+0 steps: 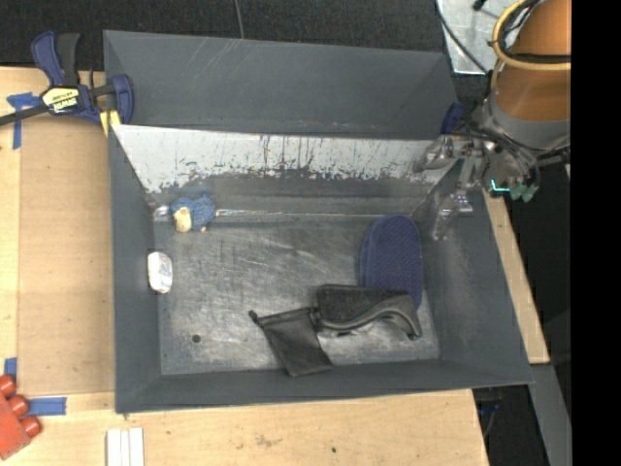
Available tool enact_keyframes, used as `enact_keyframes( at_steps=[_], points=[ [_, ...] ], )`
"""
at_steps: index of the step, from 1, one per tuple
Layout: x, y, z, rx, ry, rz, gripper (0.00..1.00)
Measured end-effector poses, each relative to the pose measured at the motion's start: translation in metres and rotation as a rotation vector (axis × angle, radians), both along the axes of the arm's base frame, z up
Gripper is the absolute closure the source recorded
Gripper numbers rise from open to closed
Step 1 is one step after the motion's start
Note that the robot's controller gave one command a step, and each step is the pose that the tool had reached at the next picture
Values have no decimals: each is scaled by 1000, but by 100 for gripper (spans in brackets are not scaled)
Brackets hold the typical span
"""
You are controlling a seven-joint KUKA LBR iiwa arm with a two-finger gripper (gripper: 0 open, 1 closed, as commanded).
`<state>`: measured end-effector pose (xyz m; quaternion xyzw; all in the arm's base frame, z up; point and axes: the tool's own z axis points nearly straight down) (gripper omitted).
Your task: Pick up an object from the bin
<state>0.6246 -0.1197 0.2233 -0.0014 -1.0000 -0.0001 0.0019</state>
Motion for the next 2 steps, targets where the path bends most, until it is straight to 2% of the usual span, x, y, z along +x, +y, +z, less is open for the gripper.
enact_keyframes(
  at_steps=[1,2],
  points=[
    [-15,-2,-129,-1,-10,163,0],
    [0,-8,-147,3,5,134,0]
  ],
)
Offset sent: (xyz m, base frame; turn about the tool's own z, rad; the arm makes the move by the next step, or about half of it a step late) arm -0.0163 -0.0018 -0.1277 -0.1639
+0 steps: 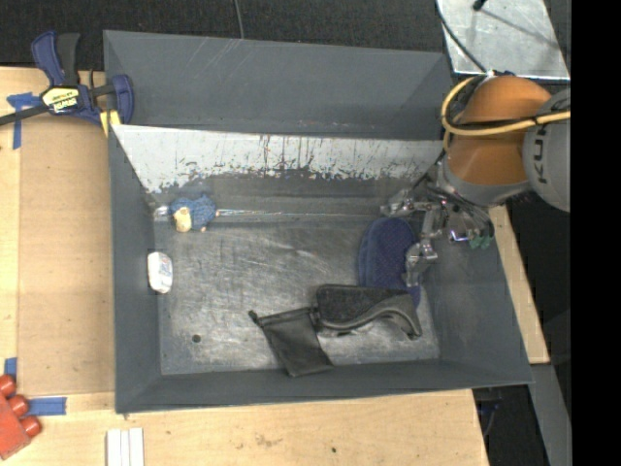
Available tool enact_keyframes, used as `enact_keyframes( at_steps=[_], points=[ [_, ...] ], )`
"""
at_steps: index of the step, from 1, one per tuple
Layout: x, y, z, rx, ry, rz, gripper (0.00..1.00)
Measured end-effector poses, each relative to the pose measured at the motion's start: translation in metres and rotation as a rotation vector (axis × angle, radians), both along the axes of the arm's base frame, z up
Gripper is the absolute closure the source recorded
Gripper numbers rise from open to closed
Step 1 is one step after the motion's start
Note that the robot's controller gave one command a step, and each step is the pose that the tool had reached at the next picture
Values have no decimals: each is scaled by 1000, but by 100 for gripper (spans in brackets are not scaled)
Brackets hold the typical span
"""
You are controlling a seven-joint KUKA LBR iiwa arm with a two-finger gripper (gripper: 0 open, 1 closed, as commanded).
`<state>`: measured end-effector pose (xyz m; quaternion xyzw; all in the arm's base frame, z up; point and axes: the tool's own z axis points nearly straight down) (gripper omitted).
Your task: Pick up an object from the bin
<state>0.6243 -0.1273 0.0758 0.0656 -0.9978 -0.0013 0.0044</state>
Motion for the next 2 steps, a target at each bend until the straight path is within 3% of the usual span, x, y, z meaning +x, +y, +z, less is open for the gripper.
enact_keyframes(
  at_steps=[1,2],
  points=[
    [0,0,2,-1,0,1,100],
    [-14,11,271,-5,-23,251,100]
  ],
)
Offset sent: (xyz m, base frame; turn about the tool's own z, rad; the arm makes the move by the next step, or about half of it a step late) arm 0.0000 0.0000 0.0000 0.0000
